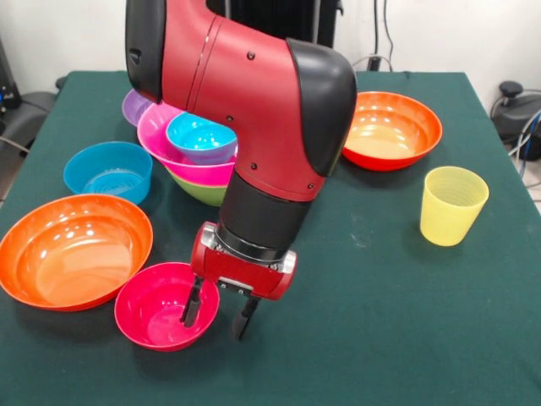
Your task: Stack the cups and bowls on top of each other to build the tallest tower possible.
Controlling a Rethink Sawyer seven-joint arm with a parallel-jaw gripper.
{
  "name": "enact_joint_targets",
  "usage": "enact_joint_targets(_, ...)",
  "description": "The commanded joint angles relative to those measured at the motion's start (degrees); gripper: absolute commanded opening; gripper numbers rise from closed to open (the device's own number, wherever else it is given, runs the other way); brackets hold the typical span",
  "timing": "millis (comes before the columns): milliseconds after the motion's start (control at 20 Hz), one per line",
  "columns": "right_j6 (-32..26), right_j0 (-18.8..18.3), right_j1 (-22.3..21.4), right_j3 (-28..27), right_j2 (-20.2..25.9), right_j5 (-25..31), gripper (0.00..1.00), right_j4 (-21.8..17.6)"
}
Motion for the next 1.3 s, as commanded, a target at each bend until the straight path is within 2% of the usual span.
enact_joint_targets(50,6.09,-0.99,1.68,1.74,7.48,0.36,1.0,0.64)
enact_joint_targets(650,4.15,-2.09,-1.34,4.64,7.83,1.51,1.0,-0.28)
enact_joint_targets(1300,4.74,-2.17,-1.04,6.04,7.61,0.48,1.0,-0.75)
